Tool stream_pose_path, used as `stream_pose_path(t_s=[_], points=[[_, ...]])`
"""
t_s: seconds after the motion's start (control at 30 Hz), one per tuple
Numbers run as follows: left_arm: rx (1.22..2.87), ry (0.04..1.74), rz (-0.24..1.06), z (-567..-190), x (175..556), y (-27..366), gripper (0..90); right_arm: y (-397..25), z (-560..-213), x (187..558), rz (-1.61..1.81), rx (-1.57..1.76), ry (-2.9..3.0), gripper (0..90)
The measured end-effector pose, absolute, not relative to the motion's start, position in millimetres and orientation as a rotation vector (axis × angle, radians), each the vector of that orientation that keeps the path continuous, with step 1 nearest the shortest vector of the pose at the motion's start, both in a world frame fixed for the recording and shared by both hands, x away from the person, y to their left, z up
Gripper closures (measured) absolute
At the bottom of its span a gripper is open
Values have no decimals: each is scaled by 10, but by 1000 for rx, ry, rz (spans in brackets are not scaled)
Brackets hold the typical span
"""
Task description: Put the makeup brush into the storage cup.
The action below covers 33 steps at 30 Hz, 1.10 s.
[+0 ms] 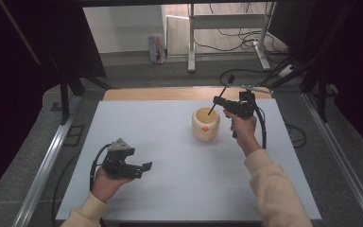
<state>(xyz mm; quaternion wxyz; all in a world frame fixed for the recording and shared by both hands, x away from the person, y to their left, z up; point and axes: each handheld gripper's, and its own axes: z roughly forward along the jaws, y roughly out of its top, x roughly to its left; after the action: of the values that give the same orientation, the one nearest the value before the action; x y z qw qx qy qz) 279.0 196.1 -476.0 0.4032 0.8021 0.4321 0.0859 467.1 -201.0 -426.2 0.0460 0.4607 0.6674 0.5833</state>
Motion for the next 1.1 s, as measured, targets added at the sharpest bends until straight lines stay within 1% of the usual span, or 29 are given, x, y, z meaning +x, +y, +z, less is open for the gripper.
stream_pose_path(t_s=[0.4,0.83,0.87,0.9,0.93,0.97,1.03,1.1], points=[[2031,1092,216,-4761,2792,1966,78,-1889,-4410,4680,1709,1390,2090,831],[2028,1092,213,-4763,2796,1969,79,-1855,-4453,4669,1680,1373,2104,821],[2029,1093,214,-4764,2796,1969,79,-1853,-4456,4669,1683,1368,2107,790],[2030,1093,214,-4764,2796,1969,79,-1846,-4458,4666,1681,1354,2109,688],[2029,1093,214,-4763,2796,1969,79,-1832,-4454,4661,1657,1347,2105,480],[2028,1092,214,-4763,2796,1970,79,-1814,-4447,4655,1620,1349,2094,363],[2029,1093,214,-4765,2798,1970,78,-1801,-4431,4631,1615,1344,2075,259],[2032,1093,214,-4766,2798,1968,79,-1803,-4412,4617,1645,1350,2055,224]])
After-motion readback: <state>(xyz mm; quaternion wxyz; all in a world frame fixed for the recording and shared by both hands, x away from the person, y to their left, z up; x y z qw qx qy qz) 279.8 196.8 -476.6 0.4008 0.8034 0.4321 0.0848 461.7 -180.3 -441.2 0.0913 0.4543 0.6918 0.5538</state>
